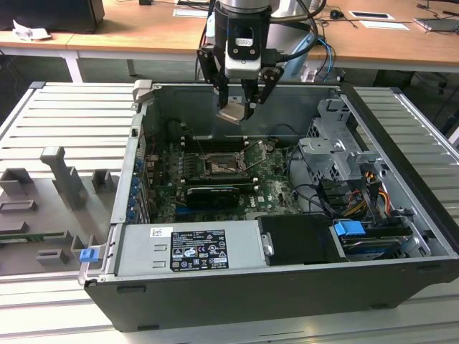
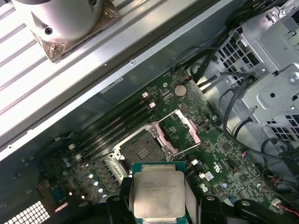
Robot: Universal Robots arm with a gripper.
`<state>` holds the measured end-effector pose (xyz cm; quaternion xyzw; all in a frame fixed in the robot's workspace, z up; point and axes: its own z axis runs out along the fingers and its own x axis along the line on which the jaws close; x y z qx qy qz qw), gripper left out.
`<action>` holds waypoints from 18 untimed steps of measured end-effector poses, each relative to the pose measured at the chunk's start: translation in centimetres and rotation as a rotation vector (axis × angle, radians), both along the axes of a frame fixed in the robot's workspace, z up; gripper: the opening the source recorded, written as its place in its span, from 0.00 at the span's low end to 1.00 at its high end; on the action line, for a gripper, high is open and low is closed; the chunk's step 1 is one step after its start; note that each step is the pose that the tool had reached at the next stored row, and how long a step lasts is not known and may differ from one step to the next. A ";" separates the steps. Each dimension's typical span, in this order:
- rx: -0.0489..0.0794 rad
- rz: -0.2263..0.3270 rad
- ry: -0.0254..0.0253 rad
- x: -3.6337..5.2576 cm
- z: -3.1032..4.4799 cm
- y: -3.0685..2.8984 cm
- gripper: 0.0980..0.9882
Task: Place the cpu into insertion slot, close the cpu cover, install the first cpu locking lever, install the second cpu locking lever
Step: 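Place the cpu into insertion slot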
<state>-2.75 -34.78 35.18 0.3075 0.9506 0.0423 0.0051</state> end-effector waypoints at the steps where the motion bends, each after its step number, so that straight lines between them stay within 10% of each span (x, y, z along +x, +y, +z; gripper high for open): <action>1: 0.000 -0.002 0.0000 0.00 -0.01 0.00 0.48; 18: -0.010 -0.173 -0.0002 0.02 -0.31 0.02 0.48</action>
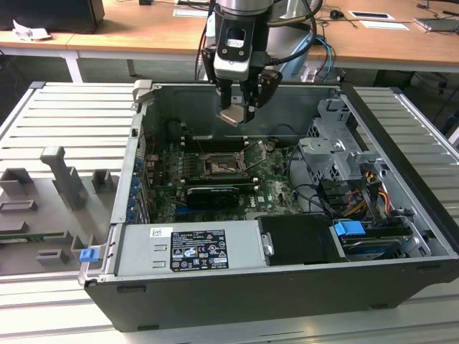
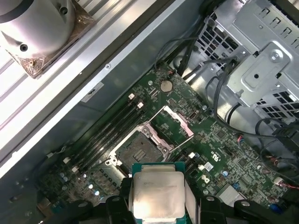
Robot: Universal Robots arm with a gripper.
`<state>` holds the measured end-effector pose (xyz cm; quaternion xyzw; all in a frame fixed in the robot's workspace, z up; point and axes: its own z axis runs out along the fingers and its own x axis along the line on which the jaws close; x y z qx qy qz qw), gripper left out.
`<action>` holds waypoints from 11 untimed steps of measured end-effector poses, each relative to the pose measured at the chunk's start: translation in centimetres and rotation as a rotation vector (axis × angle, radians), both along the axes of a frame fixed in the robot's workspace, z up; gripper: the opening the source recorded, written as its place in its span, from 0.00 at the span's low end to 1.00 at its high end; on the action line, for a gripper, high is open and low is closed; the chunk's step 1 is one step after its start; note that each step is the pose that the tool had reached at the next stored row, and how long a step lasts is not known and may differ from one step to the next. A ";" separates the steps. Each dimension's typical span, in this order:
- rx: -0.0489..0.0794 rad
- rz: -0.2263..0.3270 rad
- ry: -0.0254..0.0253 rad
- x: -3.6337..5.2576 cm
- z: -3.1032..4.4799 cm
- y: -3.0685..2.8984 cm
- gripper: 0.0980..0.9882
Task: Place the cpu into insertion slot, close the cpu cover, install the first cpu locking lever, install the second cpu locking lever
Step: 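Place the cpu into insertion slot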
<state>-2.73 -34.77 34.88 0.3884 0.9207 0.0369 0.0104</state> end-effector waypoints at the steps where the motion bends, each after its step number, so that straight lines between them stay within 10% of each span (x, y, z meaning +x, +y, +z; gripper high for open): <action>1: 0.000 -0.009 0.0000 0.00 -0.01 0.00 0.48; 11: 0.000 -0.091 0.0001 0.00 -0.19 0.00 0.48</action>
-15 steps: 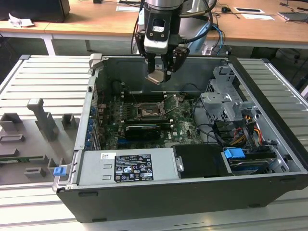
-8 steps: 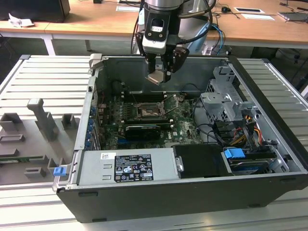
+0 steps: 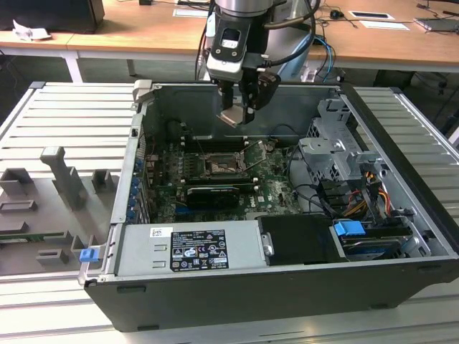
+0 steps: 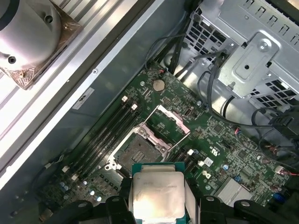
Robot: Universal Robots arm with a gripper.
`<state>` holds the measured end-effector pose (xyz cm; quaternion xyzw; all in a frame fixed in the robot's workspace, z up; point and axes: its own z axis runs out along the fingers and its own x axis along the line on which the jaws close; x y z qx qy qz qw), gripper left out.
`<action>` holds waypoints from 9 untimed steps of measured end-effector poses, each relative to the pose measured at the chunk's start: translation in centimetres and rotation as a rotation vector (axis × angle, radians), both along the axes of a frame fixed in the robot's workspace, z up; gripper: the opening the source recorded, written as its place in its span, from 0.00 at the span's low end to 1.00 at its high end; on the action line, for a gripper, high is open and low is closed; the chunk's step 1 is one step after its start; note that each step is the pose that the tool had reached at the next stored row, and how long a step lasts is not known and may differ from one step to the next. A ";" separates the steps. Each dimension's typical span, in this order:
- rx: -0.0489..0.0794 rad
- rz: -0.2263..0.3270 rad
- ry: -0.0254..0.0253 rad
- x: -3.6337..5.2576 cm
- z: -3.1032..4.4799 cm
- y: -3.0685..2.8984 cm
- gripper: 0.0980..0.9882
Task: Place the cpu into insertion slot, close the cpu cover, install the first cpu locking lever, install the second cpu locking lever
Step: 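Place the cpu into insertion slot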
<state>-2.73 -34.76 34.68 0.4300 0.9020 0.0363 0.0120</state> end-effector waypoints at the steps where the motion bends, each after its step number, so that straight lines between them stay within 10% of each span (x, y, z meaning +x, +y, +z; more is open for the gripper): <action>1: 0.000 -0.010 0.0000 0.00 -0.03 0.00 0.48; 9: 0.000 -0.059 0.0000 0.00 -0.13 0.00 0.48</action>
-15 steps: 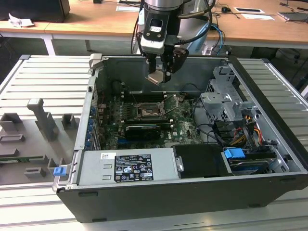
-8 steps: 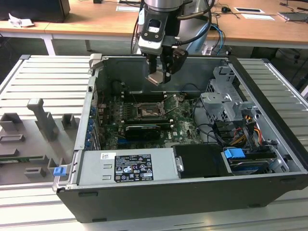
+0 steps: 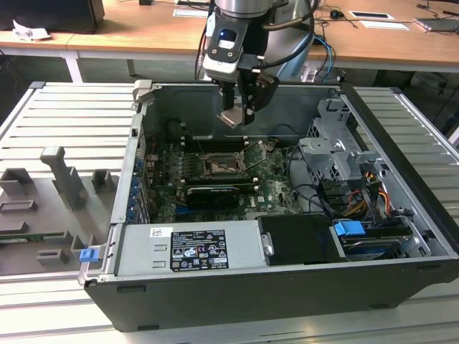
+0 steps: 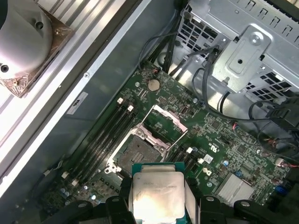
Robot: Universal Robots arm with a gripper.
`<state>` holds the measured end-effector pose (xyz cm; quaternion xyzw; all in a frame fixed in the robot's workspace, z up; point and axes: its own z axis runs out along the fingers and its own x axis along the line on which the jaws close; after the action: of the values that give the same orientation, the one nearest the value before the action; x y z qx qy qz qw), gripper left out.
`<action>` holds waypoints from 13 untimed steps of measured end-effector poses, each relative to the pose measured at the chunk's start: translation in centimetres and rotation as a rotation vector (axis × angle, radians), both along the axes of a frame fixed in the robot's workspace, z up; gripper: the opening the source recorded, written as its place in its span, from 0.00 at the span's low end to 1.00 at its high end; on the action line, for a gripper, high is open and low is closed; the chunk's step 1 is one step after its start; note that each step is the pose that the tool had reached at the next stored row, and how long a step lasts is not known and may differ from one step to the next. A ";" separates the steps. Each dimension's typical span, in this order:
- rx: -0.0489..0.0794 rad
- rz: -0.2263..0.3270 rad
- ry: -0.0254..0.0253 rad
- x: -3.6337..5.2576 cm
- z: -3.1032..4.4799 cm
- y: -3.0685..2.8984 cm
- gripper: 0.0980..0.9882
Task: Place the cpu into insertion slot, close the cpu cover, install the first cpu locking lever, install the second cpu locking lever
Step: 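Place the cpu into insertion slot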
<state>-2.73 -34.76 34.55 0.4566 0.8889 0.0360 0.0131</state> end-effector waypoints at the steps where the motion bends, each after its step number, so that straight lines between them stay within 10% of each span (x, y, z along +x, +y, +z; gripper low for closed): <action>1: 0.000 -0.004 0.0000 0.00 -0.01 0.00 0.48; 13: 0.000 -0.065 0.0000 0.00 -0.16 0.00 0.48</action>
<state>-2.73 -34.77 34.39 0.4851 0.8736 0.0356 0.0143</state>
